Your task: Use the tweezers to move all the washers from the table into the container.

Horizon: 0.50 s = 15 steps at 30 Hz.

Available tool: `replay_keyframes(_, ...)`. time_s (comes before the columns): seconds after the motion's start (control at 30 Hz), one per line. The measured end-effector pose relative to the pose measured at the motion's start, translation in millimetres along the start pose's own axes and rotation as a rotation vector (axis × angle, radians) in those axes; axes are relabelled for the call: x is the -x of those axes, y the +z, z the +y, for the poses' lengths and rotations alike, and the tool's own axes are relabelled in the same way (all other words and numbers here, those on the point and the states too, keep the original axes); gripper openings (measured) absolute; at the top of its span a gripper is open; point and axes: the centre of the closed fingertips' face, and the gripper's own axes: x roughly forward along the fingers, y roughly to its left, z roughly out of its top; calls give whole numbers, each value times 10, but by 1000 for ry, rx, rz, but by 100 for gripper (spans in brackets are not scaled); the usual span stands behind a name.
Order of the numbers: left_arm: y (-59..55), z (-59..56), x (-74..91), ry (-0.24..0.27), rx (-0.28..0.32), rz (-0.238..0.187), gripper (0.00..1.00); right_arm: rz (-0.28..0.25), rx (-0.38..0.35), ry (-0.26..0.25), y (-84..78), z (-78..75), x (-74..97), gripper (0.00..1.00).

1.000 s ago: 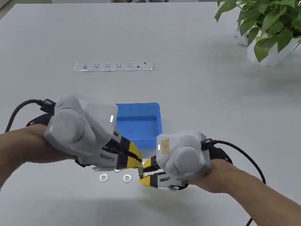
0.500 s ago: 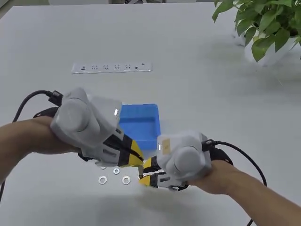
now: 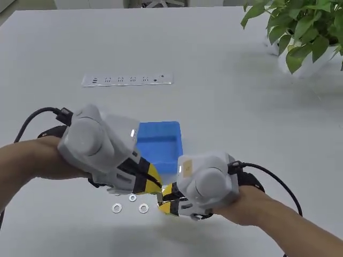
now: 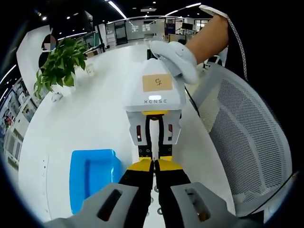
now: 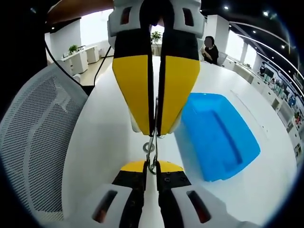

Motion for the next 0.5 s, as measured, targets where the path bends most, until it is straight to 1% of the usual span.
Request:
replay_keyframes(0.07, -4, -3, 0, -1, -19, 13, 6, 3, 0, -2, -1, 0, 0, 9)
replay_keyframes(0.2, -16, 0, 3, -4, -26, 25, 6, 18, 8, -4, -9, 1, 11, 9)
replay_keyframes(0.5, 43, 6, 84, 3, -37, 26, 6, 10, -6, -6, 62, -5, 75, 9)
